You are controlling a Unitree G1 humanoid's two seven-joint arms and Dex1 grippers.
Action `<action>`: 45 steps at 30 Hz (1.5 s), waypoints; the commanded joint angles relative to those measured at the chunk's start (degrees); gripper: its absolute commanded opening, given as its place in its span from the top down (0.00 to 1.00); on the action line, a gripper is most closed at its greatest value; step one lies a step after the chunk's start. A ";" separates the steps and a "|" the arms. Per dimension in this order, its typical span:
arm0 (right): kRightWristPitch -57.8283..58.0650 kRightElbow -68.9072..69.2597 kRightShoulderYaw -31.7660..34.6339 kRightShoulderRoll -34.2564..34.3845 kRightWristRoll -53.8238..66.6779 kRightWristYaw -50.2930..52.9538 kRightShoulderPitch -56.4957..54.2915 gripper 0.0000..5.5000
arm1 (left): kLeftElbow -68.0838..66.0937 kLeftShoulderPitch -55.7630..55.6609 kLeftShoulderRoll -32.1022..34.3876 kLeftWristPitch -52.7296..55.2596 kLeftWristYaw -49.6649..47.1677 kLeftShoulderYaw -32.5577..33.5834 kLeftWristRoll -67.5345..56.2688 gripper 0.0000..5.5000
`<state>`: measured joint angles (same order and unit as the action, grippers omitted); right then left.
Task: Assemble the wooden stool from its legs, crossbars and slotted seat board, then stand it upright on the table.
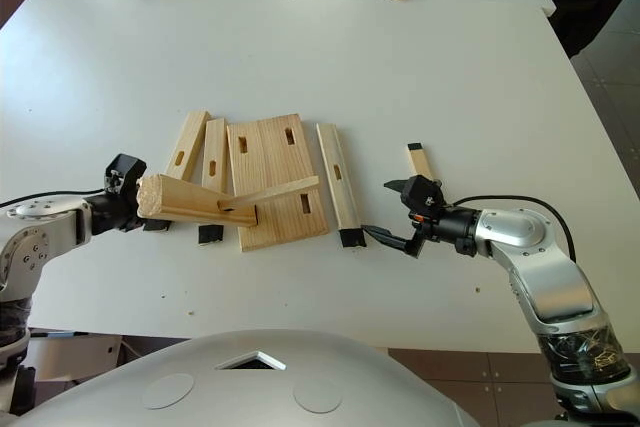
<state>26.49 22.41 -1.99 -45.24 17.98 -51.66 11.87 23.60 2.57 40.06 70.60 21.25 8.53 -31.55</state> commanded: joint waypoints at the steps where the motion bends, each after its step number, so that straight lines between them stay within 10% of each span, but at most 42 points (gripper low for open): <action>1: 0.06 -0.05 -0.20 -0.40 -0.18 -0.31 -1.02 0.11 | -0.96 1.62 -2.06 2.70 -1.29 -1.30 0.90 0.29; 15: 1.00 -1.57 0.69 -0.78 -0.04 -0.79 -3.30 0.11 | -2.98 1.58 -6.32 4.94 -0.64 1.40 -0.23 0.62; 33: 2.60 -9.42 2.19 -0.45 1.03 -1.79 -12.39 0.11 | -12.82 -12.45 -5.84 -19.34 -4.92 6.30 10.64 0.63; 45: 1.61 -18.10 9.32 4.64 9.90 -2.48 -27.09 0.11 | -12.07 -29.91 -10.57 -44.93 8.83 -0.87 8.96 0.63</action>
<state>24.98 2.63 5.81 -40.34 22.54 -50.08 -12.78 11.93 -23.30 30.28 29.77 25.41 8.69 -20.87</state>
